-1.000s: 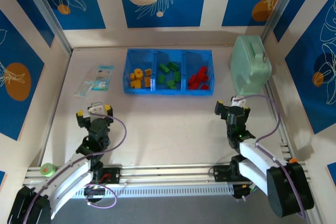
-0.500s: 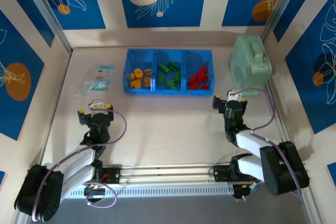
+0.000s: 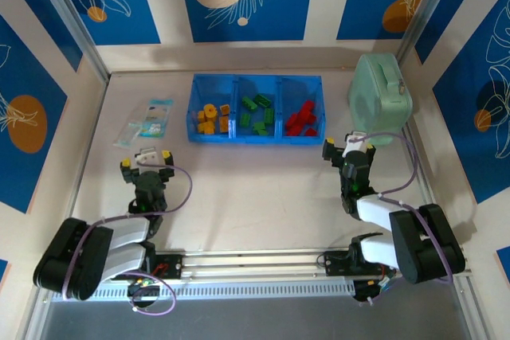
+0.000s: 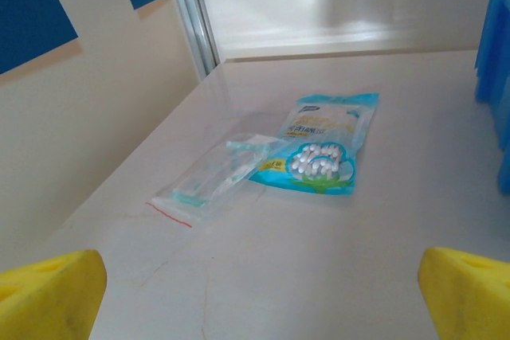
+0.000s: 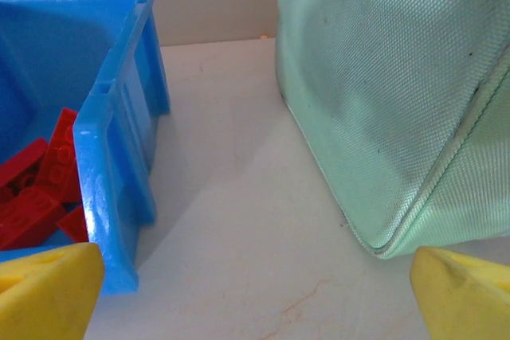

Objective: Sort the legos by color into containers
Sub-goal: Reset both arms

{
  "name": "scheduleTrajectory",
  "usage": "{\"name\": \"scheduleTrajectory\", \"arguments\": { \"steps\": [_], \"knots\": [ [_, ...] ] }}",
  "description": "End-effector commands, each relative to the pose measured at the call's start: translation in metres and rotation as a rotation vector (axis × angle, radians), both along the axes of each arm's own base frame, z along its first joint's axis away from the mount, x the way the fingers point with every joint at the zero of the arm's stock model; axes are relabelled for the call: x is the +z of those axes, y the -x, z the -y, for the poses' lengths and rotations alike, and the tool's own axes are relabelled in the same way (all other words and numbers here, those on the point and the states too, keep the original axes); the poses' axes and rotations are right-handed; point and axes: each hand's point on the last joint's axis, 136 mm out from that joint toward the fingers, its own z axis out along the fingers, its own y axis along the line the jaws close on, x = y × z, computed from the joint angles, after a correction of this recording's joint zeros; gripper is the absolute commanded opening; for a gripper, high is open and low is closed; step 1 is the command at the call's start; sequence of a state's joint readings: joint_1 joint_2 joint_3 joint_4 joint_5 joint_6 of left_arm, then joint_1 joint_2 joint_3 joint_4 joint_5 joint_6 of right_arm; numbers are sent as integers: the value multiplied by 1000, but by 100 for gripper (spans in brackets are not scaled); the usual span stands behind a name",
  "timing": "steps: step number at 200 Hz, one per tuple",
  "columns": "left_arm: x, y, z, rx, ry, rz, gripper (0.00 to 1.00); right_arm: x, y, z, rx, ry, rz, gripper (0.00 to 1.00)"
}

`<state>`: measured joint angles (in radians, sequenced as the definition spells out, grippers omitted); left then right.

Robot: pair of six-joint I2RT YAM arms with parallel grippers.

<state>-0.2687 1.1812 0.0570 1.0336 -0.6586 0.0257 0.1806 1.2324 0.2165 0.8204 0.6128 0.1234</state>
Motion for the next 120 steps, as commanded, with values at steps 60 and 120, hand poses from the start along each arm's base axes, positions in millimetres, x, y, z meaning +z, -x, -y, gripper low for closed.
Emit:
{"name": "scheduleTrajectory", "arguments": {
  "steps": [60, 120],
  "knots": [
    [18, -12, 1, -21, 30, 144, 100, 9, -6, -4, 36, 13, 183, 98],
    [18, -19, 27, -183, -2, 128, 100, 4, -14, -51, 220, 158, 164, 98]
  ]
}}
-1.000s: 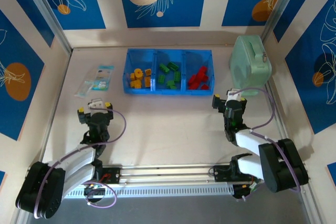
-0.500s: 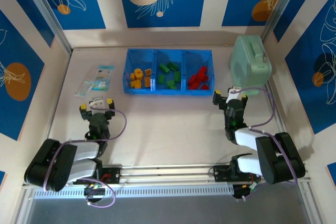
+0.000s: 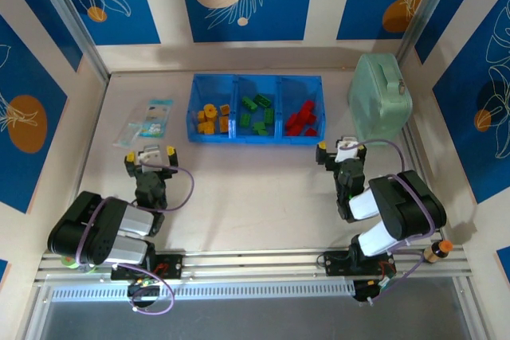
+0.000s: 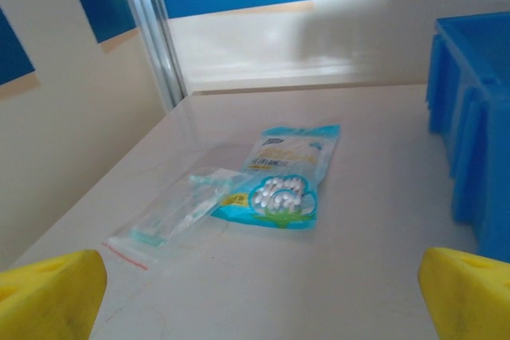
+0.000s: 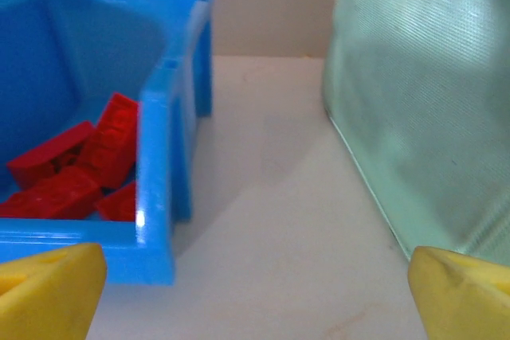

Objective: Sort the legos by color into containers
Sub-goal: Reset both arms

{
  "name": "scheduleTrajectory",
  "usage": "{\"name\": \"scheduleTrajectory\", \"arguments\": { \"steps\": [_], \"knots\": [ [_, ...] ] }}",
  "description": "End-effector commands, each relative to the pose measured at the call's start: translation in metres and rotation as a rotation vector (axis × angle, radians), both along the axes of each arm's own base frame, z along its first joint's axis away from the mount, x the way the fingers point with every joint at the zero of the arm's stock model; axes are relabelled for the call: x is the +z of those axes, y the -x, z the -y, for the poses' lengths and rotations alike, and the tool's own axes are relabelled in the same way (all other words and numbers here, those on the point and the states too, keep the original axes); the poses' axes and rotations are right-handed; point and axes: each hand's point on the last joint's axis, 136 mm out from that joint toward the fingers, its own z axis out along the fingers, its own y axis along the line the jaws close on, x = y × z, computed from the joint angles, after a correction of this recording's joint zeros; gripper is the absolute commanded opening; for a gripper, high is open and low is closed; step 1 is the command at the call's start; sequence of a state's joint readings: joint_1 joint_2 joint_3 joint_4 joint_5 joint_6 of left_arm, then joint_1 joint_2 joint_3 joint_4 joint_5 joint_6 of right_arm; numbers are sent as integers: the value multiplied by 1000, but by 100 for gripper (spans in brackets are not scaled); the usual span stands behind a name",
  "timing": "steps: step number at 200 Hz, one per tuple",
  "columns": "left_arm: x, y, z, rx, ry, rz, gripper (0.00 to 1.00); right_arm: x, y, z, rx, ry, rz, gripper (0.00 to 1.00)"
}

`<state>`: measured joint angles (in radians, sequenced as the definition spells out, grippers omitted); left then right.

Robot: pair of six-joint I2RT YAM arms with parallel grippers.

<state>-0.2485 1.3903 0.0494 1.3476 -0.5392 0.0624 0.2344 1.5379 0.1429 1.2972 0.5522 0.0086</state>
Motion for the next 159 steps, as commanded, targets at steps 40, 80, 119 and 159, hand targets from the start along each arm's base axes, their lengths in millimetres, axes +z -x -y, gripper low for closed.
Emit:
{"name": "scheduleTrajectory", "arguments": {
  "steps": [40, 80, 119, 159],
  "knots": [
    [4, -15, 18, -117, -32, 14, 100, 18, -4, -29, 161, 67, 80, 99],
    [-18, -36, 38, -214, -79, -63, 100, 8, -6, -20, 177, 3, 51, 99],
    [-22, -38, 45, -257, -91, -75, 100, 7, -12, -18, 161, -5, 32, 99],
    [-22, -40, 45, -257, -90, -73, 100, 0, -35, 7, 42, -71, -88, 99]
  ]
}}
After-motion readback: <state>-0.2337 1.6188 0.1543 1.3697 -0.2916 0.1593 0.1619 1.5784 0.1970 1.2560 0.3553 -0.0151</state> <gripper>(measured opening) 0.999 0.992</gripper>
